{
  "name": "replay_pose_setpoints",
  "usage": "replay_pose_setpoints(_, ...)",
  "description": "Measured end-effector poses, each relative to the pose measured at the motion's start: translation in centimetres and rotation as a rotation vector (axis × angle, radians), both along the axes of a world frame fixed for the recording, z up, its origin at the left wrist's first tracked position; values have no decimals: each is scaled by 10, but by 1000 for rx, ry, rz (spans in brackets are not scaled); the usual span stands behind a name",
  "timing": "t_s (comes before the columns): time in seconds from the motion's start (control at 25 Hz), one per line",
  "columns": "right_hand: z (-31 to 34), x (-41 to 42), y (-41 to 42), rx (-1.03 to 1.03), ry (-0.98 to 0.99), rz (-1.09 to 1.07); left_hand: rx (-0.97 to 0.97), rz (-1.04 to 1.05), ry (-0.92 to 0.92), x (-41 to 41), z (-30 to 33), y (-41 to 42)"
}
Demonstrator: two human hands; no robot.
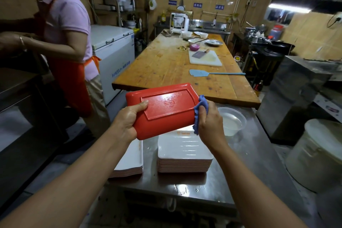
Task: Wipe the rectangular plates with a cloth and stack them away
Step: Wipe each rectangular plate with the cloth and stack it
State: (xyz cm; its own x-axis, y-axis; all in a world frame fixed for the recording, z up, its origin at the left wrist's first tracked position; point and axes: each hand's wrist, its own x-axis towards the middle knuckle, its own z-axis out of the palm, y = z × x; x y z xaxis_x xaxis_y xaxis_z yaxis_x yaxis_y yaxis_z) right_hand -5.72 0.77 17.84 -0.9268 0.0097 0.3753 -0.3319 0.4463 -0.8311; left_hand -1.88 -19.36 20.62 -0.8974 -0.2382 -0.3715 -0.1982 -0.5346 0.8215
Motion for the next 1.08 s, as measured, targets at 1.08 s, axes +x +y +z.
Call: replay_pose_setpoints(1.08, -74, 4, -63, -1, -505, 128, -2178, -335, 316, 51, -136, -72)
